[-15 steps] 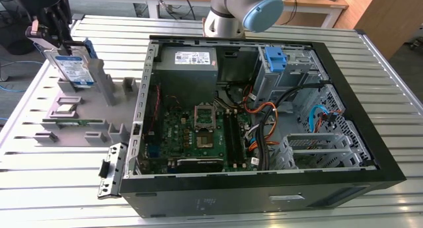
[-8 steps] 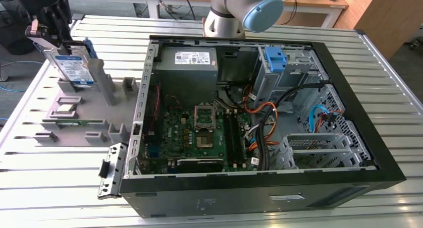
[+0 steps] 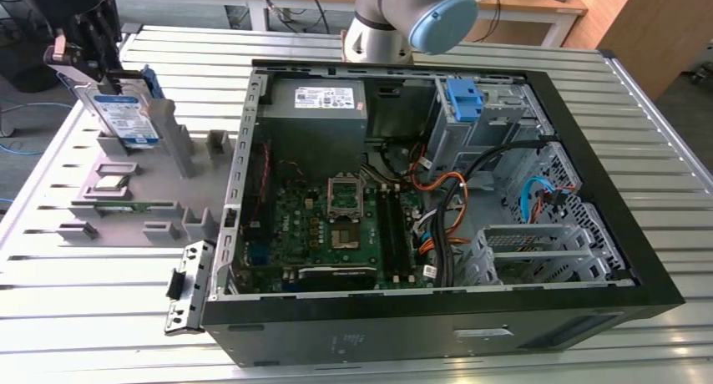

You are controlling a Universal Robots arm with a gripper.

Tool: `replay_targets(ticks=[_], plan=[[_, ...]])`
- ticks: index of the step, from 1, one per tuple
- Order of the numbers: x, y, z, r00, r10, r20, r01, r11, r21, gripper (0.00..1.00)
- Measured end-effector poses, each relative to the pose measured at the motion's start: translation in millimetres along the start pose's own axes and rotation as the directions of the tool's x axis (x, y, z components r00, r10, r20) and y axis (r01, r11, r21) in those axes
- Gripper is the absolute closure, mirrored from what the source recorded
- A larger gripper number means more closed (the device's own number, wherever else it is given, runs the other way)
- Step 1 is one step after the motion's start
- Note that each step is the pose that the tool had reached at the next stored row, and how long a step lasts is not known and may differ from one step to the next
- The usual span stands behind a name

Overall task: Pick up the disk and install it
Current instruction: 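Pick up the disk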

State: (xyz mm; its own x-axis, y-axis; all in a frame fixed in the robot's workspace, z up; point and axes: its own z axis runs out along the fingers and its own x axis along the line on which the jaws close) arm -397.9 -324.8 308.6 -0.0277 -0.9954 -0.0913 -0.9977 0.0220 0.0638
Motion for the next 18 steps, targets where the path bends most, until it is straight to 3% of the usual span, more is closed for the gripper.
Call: replay_targets(ticks=[18], plan=[[1.3,-0.9,13.8,1.0000,-0.001,0.0000,0.001,1.0000,0.0021,0.65]])
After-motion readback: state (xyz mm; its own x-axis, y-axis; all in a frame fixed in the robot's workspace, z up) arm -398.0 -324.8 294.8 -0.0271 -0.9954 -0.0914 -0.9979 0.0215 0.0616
